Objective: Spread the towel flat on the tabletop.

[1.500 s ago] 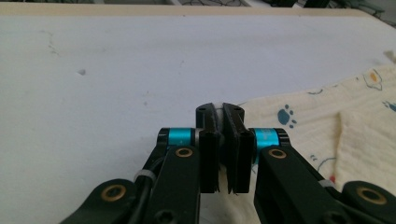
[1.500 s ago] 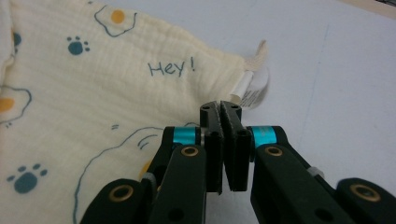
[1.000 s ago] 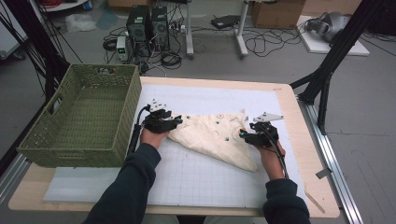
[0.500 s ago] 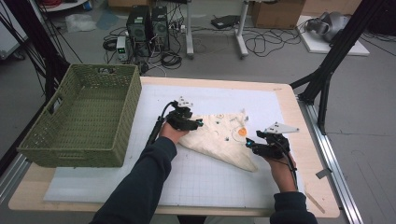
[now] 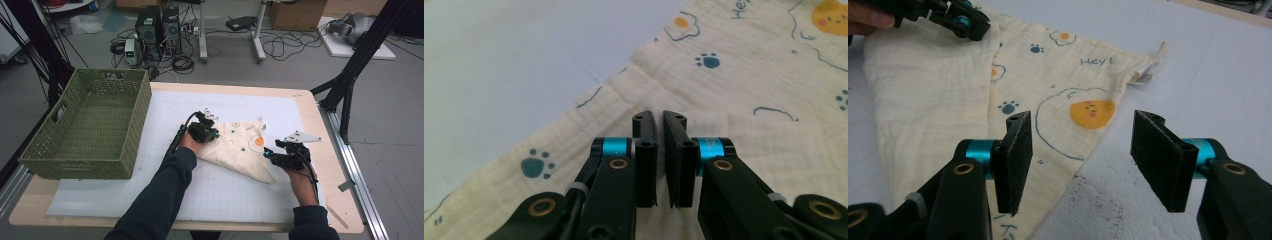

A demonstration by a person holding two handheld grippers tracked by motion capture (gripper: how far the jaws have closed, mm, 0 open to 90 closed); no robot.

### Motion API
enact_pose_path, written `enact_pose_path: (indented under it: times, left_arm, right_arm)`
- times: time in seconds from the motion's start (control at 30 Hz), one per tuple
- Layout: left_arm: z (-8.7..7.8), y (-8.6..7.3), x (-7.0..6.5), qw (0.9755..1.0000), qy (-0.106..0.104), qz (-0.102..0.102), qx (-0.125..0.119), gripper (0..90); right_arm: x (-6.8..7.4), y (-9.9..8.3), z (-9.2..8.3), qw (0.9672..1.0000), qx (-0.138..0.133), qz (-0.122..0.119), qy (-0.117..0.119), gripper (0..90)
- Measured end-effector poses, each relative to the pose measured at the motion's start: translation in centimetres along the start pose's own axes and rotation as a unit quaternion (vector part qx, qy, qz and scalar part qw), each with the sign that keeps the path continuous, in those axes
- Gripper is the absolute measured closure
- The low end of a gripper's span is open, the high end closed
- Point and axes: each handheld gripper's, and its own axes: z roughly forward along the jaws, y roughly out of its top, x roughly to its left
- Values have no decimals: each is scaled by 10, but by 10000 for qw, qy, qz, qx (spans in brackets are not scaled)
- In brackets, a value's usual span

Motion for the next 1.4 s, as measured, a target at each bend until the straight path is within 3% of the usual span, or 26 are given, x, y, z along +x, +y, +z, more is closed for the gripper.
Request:
enact_pose_path:
  times: [0.2,0.27,0.33,0.57,0.77,1.0,1.1,1.2,1.27,1.33,1.4]
  left_arm:
    - [-22,-8,1,9992,-126,-186,-334,850]
    - [-32,-13,3,9990,-174,-228,-345,850]
    - [-44,-19,2,9977,-206,-327,-558,850]
    - [-85,-42,-6,9950,-410,-239,-878,850]
    - [-111,-75,-12,9945,-512,-218,-890,849]
    - [-134,-112,-13,9934,-633,-411,-868,836]
    - [-143,-123,-15,9932,-801,-360,-762,821]
    - [-151,-129,-15,9923,-955,-371,-692,725]
    - [-156,-132,-13,9920,-899,-469,-748,622]
    - [-160,-134,-8,9911,-733,-622,-921,501]
    - [-163,-137,-1,9876,-661,-755,-1205,412]
  right_arm:
    - [-1,-3,0,10000,13,65,-7,413]
    - [-1,-4,0,10000,35,76,-16,413]
    - [-1,-4,0,9999,32,101,-28,413]
    - [0,-7,2,9999,135,86,-47,414]
    - [2,-6,2,9999,157,59,-19,415]
    - [2,-7,2,9998,176,59,-25,415]
    - [3,-7,3,9998,199,72,-27,414]
    - [3,-7,4,9997,223,35,-29,414]
    - [4,-7,5,9997,247,37,-34,414]
    - [4,-7,5,9996,261,17,-43,414]
    - [4,-7,6,9996,296,27,-27,413]
